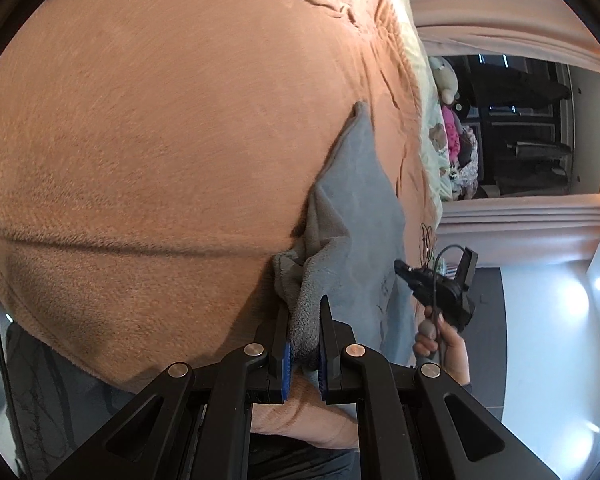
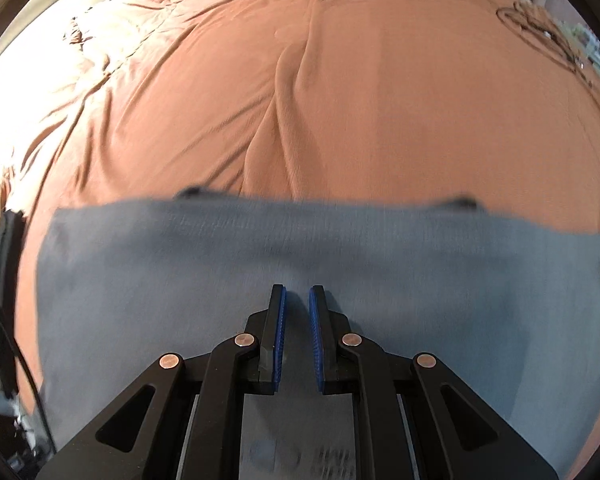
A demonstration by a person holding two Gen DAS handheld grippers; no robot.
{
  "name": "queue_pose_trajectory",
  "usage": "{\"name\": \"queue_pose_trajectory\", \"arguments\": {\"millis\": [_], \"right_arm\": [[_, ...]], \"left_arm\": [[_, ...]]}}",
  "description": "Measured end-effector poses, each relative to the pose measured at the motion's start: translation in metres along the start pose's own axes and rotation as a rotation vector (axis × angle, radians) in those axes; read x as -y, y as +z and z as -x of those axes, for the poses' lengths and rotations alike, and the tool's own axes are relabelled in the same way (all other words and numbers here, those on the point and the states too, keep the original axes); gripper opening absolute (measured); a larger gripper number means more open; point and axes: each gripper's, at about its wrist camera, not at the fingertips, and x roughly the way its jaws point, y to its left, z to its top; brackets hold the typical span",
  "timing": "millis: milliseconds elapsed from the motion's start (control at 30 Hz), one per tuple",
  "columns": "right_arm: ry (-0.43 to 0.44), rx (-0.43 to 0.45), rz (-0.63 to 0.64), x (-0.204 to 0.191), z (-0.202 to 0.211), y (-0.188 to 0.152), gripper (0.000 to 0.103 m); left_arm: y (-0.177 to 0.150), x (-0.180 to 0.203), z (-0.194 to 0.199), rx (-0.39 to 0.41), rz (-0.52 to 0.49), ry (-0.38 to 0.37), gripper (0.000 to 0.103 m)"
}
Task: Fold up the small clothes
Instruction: 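Fold the held edge over the shirt body with the left gripper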
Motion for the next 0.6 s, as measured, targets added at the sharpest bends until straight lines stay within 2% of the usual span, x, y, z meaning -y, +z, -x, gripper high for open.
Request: {"name": "queue_pose_trajectory", "arguments": {"millis": [200,433,600], "right_arm": [[0.054,-0.018,0.051,-0.004,0.025,-0.035,0.009],[0.139,-0.004,0.098,-0.006,0.054,-0.1,0.009],[0.213,0.013,0.074,0.003,0.065,-0.142,0.009]], "left_arm": [[-0.001,0.021,0.003,0.013,-0.041,-0.017,0.01],[-0.002,0.054,0.01,0.024,-0.112,-0.041,0.01],[-0.005,0.09,0.011,0.019,-0.183,-0.063,0.01]]}}
